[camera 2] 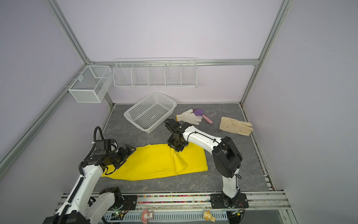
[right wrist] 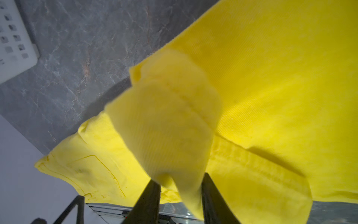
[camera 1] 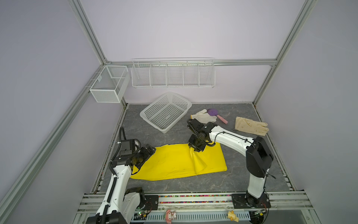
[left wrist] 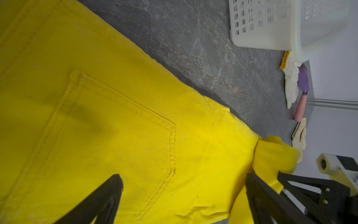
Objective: Fold and stack the trousers
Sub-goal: Fold the trousers at the center of the table.
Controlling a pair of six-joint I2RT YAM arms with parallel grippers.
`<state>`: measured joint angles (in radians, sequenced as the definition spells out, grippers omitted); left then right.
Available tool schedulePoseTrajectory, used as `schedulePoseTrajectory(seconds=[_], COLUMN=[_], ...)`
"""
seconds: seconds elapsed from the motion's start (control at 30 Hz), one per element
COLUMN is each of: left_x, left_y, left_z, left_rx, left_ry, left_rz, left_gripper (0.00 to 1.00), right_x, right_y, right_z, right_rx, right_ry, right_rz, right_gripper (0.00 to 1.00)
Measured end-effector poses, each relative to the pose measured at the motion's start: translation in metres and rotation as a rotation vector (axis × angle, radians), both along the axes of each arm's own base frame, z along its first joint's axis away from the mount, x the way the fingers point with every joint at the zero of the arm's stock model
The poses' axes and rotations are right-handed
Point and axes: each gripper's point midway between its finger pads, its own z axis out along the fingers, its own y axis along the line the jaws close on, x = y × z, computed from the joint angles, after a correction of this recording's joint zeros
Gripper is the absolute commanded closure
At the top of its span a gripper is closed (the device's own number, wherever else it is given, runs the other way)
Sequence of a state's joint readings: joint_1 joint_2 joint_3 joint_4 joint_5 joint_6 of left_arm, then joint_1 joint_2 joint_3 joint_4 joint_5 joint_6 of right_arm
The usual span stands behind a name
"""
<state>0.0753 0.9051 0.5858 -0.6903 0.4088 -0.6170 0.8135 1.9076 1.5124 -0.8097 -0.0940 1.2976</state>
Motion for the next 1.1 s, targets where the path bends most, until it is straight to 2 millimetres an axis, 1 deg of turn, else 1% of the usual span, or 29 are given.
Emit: schedulePoseTrajectory(seconds=[0.07,0.13,0.27,0.33,0.4,0.47,0.5,0.57,0.63,0.7,0.73,0.8,0.9,1.0,1.07,1.1], left_x=[0.000,0.000,-0.002,-0.003,-0.004,-0.006,-0.007,-0.009,-0.010,-0.011,-0.012,-0.012,-0.013,-0.013,-0.014,-0.014], left_y=[0.000,0.000,0.000,0.000,-0.001,-0.002,-0.003,-0.005,-0.007,-0.009,-0.010,-0.011,-0.012,-0.012,-0.012,-0.012], left_z=[0.000,0.000,-0.001,-0.002,-0.002,-0.001,0.000,0.005,0.010,0.013,0.013,0.011,0.010,0.010,0.009,0.009], left_rx=[0.000,0.000,-0.001,-0.002,-0.007,-0.015,-0.019,-0.029,-0.042,-0.053,-0.056,-0.064,-0.071,-0.073,-0.076,-0.077], left_ry=[0.001,0.002,0.009,0.014,0.020,0.022,0.019,0.006,-0.017,-0.028,-0.027,-0.017,-0.007,-0.007,-0.006,-0.005], left_rz=[0.000,0.000,0.000,0.000,0.000,-0.001,-0.001,0.000,-0.002,-0.001,-0.002,-0.003,-0.003,-0.001,0.002,0.003], left_gripper=[0.01,0.01,0.01,0.01,0.02,0.02,0.02,0.01,0.02,0.02,0.02,0.02,0.02,0.02,0.02,0.02], right_x=[0.003,0.006,0.010,0.011,0.011,0.011,0.011,0.012,0.016,0.019,0.019,0.013,0.008,0.005,0.003,0.004], right_y=[0.010,0.020,0.036,0.038,0.038,0.029,0.021,-0.004,-0.028,-0.048,-0.054,-0.059,-0.052,-0.040,-0.028,-0.020], right_z=[-0.006,-0.005,0.005,0.011,0.022,0.036,0.043,0.054,0.056,0.043,0.032,0.006,-0.029,-0.053,-0.060,-0.057], right_rx=[0.014,0.047,0.120,0.139,0.156,0.172,0.174,0.163,0.148,0.119,0.101,0.070,0.052,0.065,0.083,0.104], right_ry=[-0.010,-0.027,-0.063,-0.082,-0.106,-0.139,-0.158,-0.190,-0.208,-0.195,-0.177,-0.123,-0.050,-0.013,0.000,-0.009], right_rz=[0.012,0.025,0.076,0.112,0.146,0.168,0.176,0.187,0.187,0.186,0.192,0.217,0.260,0.293,0.316,0.329], right_gripper=[0.44,0.40,0.29,0.27,0.27,0.28,0.28,0.29,0.33,0.38,0.41,0.46,0.52,0.55,0.57,0.57])
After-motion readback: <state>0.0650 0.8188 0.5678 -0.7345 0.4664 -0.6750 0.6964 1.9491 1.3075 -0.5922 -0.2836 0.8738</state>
